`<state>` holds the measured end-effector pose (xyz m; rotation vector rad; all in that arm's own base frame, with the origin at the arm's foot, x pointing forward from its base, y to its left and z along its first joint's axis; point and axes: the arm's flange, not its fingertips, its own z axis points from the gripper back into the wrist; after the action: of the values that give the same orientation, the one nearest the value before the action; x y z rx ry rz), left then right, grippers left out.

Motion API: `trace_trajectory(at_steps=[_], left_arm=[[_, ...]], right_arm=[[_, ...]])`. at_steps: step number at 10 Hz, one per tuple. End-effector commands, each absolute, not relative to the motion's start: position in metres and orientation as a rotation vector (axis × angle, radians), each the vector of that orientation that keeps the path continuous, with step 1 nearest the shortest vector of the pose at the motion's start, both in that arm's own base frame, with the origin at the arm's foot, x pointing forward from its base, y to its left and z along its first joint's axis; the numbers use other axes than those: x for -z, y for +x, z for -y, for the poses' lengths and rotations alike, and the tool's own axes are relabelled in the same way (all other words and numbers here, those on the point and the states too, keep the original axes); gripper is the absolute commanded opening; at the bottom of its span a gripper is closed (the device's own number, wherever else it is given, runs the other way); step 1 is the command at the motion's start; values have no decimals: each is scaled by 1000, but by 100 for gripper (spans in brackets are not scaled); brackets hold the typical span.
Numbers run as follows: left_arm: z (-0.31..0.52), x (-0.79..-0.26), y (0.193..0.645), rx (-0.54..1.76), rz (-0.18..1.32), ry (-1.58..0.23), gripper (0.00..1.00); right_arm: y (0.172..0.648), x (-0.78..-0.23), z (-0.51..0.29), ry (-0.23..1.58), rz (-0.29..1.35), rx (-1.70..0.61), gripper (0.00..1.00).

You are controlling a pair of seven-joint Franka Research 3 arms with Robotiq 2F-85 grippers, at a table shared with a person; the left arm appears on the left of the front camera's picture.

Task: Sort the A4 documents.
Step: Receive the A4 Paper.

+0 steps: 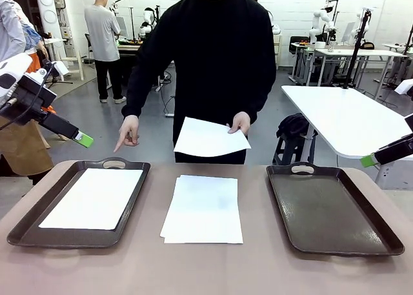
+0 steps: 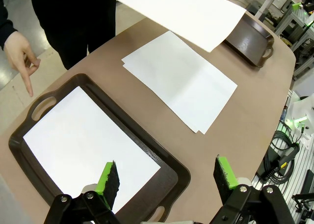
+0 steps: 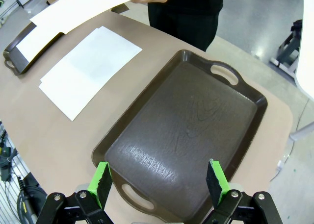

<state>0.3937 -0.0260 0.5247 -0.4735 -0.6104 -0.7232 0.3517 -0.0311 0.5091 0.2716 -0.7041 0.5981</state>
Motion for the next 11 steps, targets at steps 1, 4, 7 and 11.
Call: trace_trajectory(at_steps=[1, 4, 7, 11], left_arm=[[26, -524, 394, 723, 611, -478, 100], [26, -524, 394, 723, 611, -478, 100], [26, -525, 394, 723, 610, -474, 100], [56, -517, 481, 578, 623, -696, 100]], right_arm=[[353, -507, 31, 292, 704, -599, 100], [353, -507, 31, 292, 704, -599, 100], [353, -507, 31, 292, 704, -599, 100], [353, -507, 31, 292, 704, -599, 100]])
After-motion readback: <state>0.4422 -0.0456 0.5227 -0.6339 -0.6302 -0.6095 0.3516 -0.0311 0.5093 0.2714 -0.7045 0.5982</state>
